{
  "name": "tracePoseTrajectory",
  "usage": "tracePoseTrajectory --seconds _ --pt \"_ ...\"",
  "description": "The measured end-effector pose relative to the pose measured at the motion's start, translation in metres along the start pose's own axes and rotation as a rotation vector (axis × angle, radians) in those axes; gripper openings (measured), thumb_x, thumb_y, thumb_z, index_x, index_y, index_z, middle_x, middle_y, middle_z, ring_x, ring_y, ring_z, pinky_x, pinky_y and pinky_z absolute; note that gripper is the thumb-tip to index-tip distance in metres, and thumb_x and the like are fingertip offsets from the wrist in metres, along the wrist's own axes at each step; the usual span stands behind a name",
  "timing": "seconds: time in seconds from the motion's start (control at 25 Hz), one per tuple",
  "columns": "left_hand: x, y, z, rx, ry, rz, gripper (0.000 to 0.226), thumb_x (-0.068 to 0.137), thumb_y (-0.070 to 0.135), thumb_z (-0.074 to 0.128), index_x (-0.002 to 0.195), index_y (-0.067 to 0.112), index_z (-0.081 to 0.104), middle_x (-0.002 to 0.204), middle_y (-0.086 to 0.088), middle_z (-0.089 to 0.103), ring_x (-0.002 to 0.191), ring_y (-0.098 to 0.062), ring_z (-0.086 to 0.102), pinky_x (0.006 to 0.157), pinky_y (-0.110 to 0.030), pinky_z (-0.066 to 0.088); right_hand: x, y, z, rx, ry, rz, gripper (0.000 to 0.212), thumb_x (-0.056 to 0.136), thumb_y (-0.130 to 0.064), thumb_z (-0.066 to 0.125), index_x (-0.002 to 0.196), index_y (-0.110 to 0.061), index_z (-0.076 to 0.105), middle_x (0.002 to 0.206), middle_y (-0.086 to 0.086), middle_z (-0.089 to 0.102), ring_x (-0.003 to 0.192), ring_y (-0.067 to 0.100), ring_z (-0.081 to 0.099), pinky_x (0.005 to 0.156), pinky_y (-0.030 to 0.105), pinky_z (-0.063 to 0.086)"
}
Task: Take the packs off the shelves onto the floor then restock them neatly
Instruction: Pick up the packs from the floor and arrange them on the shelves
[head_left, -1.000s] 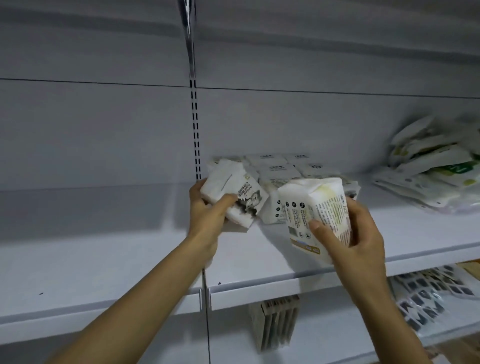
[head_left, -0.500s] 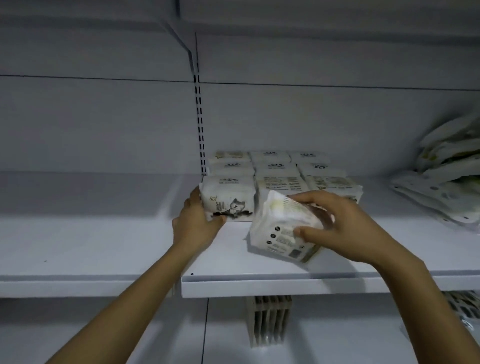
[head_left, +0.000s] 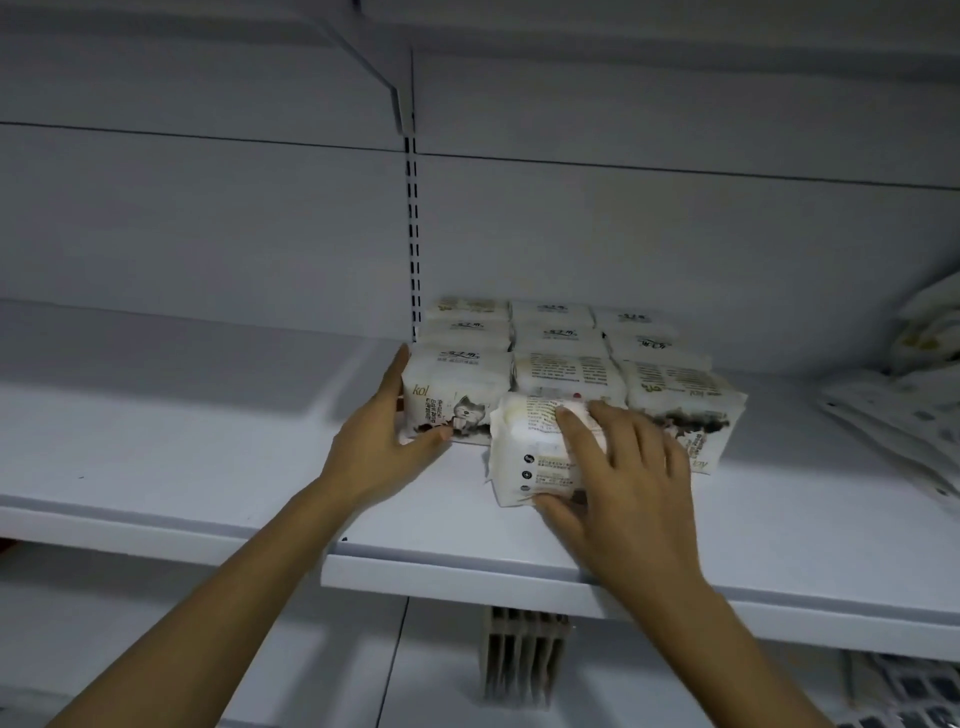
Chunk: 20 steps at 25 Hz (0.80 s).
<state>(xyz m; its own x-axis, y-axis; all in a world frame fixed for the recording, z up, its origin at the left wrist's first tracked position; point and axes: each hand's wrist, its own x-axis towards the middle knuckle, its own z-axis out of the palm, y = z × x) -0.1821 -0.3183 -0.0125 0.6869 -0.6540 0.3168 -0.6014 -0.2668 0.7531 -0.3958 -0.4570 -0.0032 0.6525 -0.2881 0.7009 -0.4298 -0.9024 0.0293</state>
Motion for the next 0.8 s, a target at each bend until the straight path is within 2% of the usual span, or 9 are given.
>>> tracePoseTrajectory --seconds 0.08,0.2,0.32,0.4,0.56,0.68,0.72,0.8 --pt "-0.001 0.000 0.002 0.002 0.012 -0.009 0.091 0.076 0.047 0.073 0.145 0.041 0.013 0.128 0.023 0.052 0.111 -0.007 0.056 0.091 -0.037 0.052 -0.012 -0.005 0.007 0.035 0.082 0.036 0.077 0.063 -0.042 0.082 0.129 -0.015 0.053 0.129 0.015 0.055 0.119 0.032 0.044 0.098 0.048 0.033" --pt "0.000 -0.001 0.002 -0.014 0.061 0.000 0.066 0.073 0.053 0.067 0.126 0.045 0.030 0.119 0.027 0.054 0.110 -0.006 0.057 0.087 -0.041 0.054 -0.016 -0.002 0.008 0.056 0.162 0.061 0.073 0.066 -0.036 0.082 0.129 -0.017 0.051 0.130 0.017 0.054 0.120 0.034 0.044 0.100 0.050 0.031" --pt "0.002 0.002 0.002 0.048 0.114 0.068 0.059 0.077 0.049 0.067 0.129 0.042 0.041 0.119 0.021 0.056 0.109 -0.004 0.055 0.084 -0.033 0.052 -0.014 -0.002 0.010 0.072 0.153 0.035 0.067 0.067 -0.029 0.079 0.127 -0.017 0.052 0.132 0.018 0.052 0.128 0.035 0.038 0.109 0.053 0.025" --pt "0.002 0.002 0.002 0.059 0.093 0.062 0.064 0.080 0.044 0.070 0.135 0.040 0.038 0.119 0.020 0.056 0.105 -0.001 0.055 0.079 -0.024 0.050 -0.011 0.000 0.014 0.131 0.085 0.015 0.069 0.067 -0.028 0.077 0.129 -0.015 0.050 0.136 0.018 0.048 0.134 0.035 0.032 0.112 0.056 0.024" --pt "-0.004 0.001 0.004 0.083 0.062 0.026 0.067 0.081 0.041 0.072 0.137 0.037 0.035 0.112 0.024 0.055 0.097 0.004 0.056 0.073 -0.009 0.042 -0.008 0.006 0.019 0.213 0.009 -0.003 0.071 0.075 -0.050 0.062 0.134 -0.016 0.041 0.145 0.018 0.038 0.140 0.036 0.022 0.113 0.057 0.021" --pt "-0.008 0.006 0.000 -0.003 -0.014 -0.031 0.059 0.081 0.039 0.072 0.129 0.040 0.037 0.116 0.025 0.055 0.105 -0.002 0.059 0.085 -0.017 0.048 -0.008 0.003 0.015 0.172 0.026 0.005 0.069 0.079 -0.055 0.054 0.134 -0.016 0.044 0.145 0.017 0.040 0.141 0.035 0.024 0.114 0.058 0.017" --pt "-0.010 0.008 -0.002 -0.044 -0.042 -0.033 0.063 0.081 0.040 0.072 0.132 0.040 0.035 0.126 0.021 0.052 0.112 -0.006 0.058 0.094 -0.026 0.049 -0.008 0.002 0.013 0.135 0.038 0.006 0.069 0.080 -0.055 0.053 0.135 -0.016 0.045 0.146 0.017 0.040 0.141 0.035 0.023 0.115 0.058 0.013" --pt "-0.024 0.013 -0.003 -0.031 -0.033 0.007 0.083 0.084 0.039 0.070 0.149 0.030 0.019 0.153 0.006 0.032 0.132 -0.016 0.044 0.109 -0.036 0.038 -0.010 -0.002 0.007 0.057 0.087 -0.026 0.066 0.083 -0.053 0.053 0.138 -0.015 0.046 0.149 0.018 0.037 0.143 0.034 0.022 0.116 0.056 0.005"
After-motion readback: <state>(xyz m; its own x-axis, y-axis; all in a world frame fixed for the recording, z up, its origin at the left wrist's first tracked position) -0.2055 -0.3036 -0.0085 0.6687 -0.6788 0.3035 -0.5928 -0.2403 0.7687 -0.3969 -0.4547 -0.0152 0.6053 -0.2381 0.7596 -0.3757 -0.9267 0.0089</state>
